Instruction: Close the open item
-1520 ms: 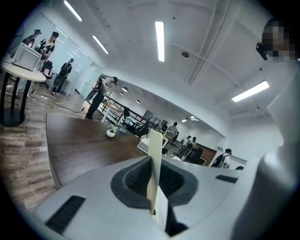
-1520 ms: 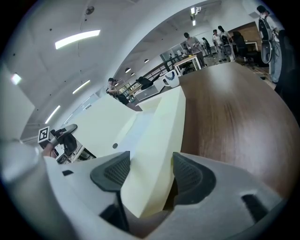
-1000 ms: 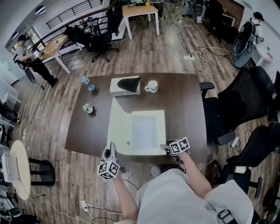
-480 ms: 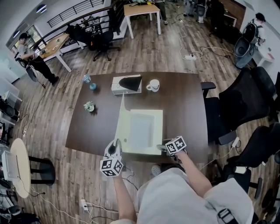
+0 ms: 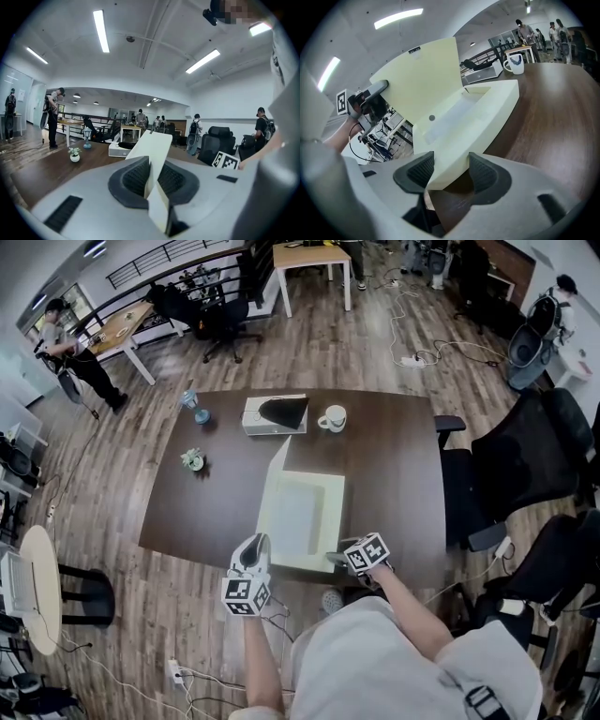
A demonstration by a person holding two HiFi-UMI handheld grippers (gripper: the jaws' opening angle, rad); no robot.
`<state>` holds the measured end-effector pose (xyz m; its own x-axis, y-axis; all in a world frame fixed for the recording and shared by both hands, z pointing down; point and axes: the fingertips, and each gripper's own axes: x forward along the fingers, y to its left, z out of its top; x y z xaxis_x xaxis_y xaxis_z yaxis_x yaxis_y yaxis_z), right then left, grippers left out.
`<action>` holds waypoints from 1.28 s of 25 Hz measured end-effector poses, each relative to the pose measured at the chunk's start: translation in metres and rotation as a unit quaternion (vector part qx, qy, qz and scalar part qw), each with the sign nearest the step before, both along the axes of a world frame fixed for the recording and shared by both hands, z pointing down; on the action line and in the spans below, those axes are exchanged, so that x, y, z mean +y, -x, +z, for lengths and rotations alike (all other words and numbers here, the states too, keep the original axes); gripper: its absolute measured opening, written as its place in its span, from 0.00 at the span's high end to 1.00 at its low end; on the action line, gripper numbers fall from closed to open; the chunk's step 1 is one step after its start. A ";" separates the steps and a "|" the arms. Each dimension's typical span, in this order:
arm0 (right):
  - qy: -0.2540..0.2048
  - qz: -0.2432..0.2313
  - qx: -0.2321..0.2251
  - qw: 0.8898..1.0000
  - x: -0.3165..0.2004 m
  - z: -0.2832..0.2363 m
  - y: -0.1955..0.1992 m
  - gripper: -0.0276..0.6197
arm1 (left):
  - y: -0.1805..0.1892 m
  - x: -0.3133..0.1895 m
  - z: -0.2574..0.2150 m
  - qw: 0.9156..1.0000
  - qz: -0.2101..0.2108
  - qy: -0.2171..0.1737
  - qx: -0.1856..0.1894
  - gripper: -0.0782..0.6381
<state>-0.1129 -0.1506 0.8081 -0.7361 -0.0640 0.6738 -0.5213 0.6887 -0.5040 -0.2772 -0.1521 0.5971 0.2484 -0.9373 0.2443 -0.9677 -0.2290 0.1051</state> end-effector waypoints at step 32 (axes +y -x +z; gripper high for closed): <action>-0.053 -0.106 0.025 0.993 0.037 -0.005 0.053 0.47 | -0.047 0.032 0.073 0.980 0.114 0.064 -0.150 0.84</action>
